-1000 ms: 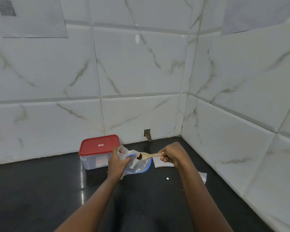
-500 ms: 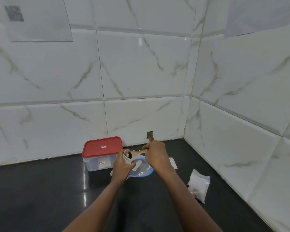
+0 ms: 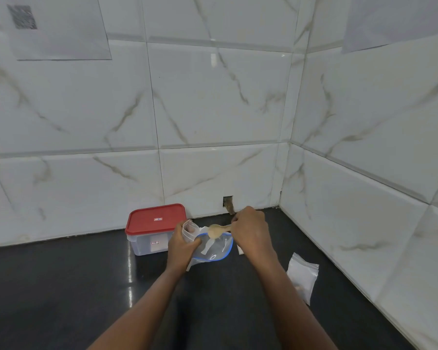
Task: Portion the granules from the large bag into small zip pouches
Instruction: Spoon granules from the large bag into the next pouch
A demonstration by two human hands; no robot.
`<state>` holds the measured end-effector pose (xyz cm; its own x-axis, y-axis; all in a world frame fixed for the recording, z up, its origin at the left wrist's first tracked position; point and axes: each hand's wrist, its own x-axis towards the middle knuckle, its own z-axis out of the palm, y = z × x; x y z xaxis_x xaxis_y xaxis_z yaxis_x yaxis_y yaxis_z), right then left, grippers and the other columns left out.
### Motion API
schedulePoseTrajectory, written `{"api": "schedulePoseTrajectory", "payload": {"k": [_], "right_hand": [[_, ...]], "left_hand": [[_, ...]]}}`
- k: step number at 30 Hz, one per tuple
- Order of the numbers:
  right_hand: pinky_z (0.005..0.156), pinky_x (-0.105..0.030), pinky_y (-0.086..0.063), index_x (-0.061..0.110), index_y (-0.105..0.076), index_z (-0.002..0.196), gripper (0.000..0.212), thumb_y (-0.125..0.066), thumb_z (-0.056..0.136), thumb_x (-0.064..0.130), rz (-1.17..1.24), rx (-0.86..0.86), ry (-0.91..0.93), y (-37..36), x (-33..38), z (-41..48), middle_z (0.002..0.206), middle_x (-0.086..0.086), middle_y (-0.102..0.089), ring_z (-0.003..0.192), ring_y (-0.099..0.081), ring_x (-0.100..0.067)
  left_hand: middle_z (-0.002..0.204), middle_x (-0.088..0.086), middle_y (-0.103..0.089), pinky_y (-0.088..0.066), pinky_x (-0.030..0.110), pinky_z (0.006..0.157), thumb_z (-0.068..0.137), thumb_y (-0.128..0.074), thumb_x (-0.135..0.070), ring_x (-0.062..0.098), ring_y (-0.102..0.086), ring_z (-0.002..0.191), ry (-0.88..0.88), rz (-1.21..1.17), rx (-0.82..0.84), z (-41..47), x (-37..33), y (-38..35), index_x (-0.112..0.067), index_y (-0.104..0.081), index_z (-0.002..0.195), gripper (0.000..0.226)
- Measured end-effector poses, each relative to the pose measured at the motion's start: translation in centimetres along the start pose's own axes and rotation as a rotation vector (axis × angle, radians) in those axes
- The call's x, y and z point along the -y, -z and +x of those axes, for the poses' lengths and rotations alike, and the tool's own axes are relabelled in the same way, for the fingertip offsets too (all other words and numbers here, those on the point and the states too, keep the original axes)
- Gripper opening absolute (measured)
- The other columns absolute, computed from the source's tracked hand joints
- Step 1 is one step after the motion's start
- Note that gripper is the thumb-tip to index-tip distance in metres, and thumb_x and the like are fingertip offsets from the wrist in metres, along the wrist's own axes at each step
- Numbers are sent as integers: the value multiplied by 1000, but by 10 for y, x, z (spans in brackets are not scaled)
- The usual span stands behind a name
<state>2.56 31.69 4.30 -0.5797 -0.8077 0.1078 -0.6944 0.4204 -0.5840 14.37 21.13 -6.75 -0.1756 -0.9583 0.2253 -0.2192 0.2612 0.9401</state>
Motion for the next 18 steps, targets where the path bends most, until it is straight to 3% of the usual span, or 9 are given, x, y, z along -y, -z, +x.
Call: {"api": "schedulePoseTrajectory", "payload": {"k": [4, 9, 12, 15, 18], "right_hand": [[70, -28, -43, 2, -60, 100, 21, -43, 88, 5, -17, 157, -84, -11, -2, 0, 116, -17, -60, 103, -62, -33], [87, -32, -47, -3, -54, 121, 30, -43, 94, 6, -1, 287, -37, -55, 9, 1, 126, -19, -56, 114, -58, -31], [95, -32, -43, -5, -53, 124, 32, -38, 98, 6, 32, 346, -5, -75, 12, 0, 128, -20, -56, 119, -55, -30], [86, -28, -41, -4, -52, 125, 33, -36, 99, 6, 162, 330, -27, -87, 10, -1, 129, -19, -55, 115, -54, -28], [76, -16, -36, 0, -52, 129, 35, -36, 100, 9, 227, 322, -43, -97, 11, 4, 132, -14, -55, 97, -50, -15]], "left_hand": [[99, 1, -62, -40, 11, 66, 76, -71, -5, 17, -56, 91, -17, -20, -7, 1, -2, 5, -19, -53, 109, 40], [94, -4, -65, -40, 12, 67, 65, -72, -25, 9, -59, 85, -10, -46, 0, -2, 1, 10, -21, -56, 103, 41], [93, -5, -64, -39, 10, 66, 75, -73, -11, 1, -56, 83, -6, -37, -16, -3, 2, 12, -23, -55, 104, 37], [92, -4, -65, -41, 12, 68, 75, -70, -8, 9, -59, 86, -8, -42, -21, -2, 2, 11, -22, -55, 102, 34], [92, -4, -67, -46, 18, 73, 66, -67, -19, 12, -61, 88, -7, -52, -16, -1, 5, 8, -21, -58, 99, 34]]}}
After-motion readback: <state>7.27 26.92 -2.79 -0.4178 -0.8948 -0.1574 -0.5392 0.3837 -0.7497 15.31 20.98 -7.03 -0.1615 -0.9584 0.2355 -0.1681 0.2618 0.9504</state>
